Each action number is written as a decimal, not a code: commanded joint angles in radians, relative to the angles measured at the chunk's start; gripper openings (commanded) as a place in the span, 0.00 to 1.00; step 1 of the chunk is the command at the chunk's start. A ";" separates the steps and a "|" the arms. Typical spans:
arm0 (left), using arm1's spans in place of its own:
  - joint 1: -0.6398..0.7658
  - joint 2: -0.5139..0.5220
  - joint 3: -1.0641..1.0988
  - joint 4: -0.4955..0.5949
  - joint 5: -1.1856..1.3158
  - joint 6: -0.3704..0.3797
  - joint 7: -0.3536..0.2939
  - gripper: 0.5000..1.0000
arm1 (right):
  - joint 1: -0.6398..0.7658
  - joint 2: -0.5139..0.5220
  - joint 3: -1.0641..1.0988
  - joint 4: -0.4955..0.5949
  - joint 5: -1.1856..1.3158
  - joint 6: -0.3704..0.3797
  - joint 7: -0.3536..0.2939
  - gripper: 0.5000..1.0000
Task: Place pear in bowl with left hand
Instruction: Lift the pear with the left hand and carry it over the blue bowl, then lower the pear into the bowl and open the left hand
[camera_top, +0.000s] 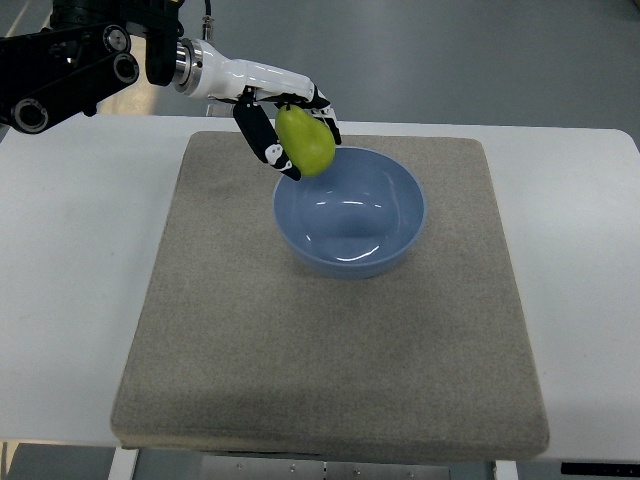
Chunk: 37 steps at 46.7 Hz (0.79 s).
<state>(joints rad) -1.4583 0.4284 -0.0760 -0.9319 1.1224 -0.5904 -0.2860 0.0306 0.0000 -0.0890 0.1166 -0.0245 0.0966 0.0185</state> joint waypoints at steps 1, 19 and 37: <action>0.003 -0.006 -0.001 -0.042 0.049 0.000 0.001 0.00 | 0.000 0.000 0.000 0.000 0.000 0.000 0.000 0.85; 0.024 -0.045 0.001 -0.047 0.073 0.001 0.002 0.62 | 0.000 0.000 0.000 0.000 0.000 0.000 0.000 0.85; 0.065 -0.043 -0.028 -0.039 0.033 0.003 0.004 0.93 | 0.000 0.000 0.000 0.000 0.000 0.000 0.000 0.85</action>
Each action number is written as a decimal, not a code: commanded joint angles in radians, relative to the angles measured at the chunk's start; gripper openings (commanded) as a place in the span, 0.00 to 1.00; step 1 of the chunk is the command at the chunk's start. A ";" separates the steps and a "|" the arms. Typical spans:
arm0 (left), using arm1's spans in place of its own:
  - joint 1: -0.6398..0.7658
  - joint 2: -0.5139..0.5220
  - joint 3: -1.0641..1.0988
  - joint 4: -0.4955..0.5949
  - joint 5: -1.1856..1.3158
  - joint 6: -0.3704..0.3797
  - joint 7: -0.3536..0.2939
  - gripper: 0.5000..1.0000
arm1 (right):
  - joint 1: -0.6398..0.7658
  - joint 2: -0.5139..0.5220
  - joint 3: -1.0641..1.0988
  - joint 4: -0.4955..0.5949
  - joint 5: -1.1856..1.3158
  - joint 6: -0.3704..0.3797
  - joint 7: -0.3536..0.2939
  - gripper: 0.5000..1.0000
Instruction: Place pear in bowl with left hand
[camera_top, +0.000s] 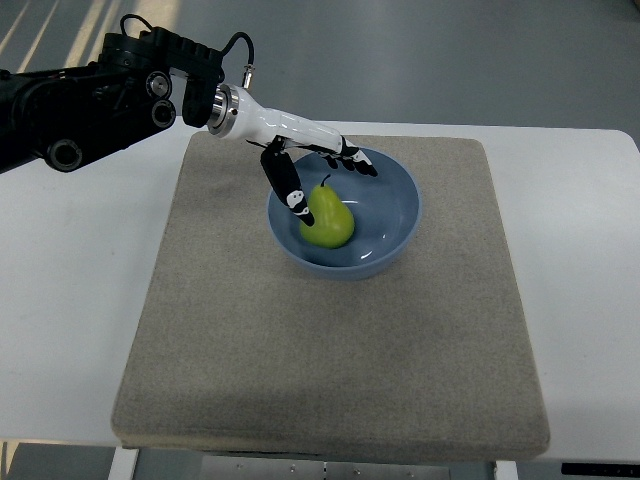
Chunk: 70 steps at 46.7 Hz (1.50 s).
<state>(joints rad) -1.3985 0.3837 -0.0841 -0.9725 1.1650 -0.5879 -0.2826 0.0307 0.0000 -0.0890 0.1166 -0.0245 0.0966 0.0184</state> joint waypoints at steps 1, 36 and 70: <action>0.007 0.004 -0.031 0.001 -0.014 0.000 -0.001 0.94 | 0.000 0.000 0.000 0.000 0.000 0.000 0.000 0.85; 0.122 0.107 -0.207 0.300 -0.724 -0.001 -0.001 0.99 | 0.000 0.000 0.000 0.000 0.000 0.000 0.000 0.85; 0.437 0.092 -0.322 0.518 -1.392 -0.023 0.181 0.99 | 0.000 0.000 0.000 0.000 0.000 0.000 0.000 0.85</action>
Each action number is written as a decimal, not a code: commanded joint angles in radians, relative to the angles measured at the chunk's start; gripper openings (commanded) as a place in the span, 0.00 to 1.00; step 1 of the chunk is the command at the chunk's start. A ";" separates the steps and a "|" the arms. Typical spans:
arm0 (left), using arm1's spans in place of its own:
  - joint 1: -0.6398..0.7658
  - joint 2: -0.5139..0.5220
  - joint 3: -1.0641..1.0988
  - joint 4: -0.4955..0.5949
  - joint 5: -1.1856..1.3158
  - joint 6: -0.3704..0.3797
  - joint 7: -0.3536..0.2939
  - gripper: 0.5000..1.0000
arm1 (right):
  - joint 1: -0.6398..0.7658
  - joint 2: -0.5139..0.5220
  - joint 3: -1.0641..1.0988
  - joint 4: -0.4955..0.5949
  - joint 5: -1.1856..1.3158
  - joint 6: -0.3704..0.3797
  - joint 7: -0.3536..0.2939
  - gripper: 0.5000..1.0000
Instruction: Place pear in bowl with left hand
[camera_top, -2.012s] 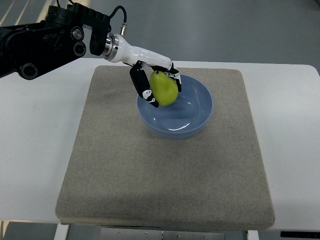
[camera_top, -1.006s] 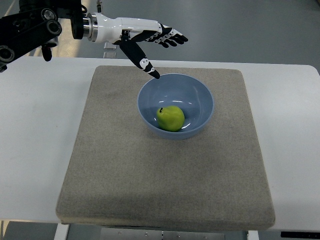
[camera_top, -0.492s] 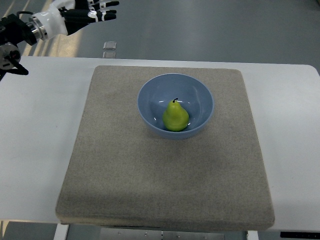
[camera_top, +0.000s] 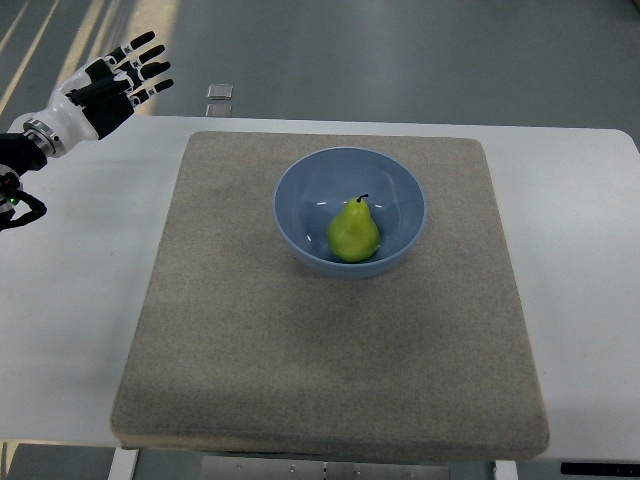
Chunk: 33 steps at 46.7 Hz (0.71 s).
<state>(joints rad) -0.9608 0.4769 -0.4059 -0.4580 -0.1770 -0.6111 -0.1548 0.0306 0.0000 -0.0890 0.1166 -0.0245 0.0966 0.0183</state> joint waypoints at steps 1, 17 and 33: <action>-0.001 -0.001 -0.001 0.004 -0.065 0.000 0.070 0.99 | 0.000 0.000 0.000 0.000 0.000 0.000 0.000 0.85; -0.009 -0.003 -0.005 0.004 -0.124 0.000 0.251 0.99 | 0.000 0.000 0.000 0.000 0.000 0.000 0.000 0.85; -0.006 -0.030 -0.064 0.005 -0.124 0.000 0.294 0.99 | 0.000 0.000 0.002 0.002 0.005 0.000 0.000 0.85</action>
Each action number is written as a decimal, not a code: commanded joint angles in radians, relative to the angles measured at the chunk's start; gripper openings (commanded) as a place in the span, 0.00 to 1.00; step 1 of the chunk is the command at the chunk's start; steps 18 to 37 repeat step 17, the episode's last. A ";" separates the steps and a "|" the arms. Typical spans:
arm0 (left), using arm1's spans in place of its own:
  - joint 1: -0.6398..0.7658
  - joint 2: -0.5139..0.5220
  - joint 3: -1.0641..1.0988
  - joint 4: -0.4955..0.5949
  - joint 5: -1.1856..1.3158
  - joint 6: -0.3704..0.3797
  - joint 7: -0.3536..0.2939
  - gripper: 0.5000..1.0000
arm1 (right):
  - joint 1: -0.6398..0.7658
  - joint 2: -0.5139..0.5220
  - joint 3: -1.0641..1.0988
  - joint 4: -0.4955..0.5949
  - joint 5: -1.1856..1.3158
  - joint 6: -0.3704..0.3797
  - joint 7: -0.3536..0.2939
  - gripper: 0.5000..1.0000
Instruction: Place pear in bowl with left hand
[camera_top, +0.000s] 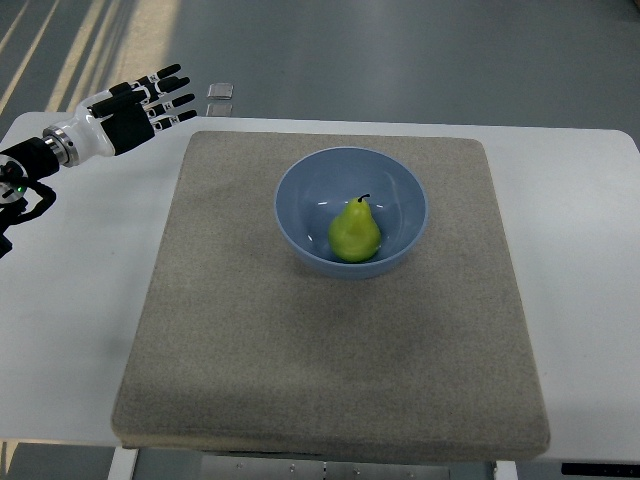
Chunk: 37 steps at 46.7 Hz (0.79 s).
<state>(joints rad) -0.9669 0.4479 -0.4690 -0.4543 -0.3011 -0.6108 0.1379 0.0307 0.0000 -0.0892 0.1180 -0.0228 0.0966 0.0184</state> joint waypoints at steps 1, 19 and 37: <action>0.001 -0.002 0.000 0.002 0.000 0.000 0.002 0.99 | 0.000 0.000 0.000 0.000 0.003 0.000 0.000 0.85; 0.001 -0.003 0.000 0.003 0.000 0.000 0.002 0.99 | -0.005 0.000 -0.007 0.005 -0.006 0.009 -0.009 0.85; 0.001 -0.003 0.000 0.003 0.000 0.000 0.002 0.99 | -0.005 0.000 -0.007 0.005 -0.006 0.009 -0.009 0.85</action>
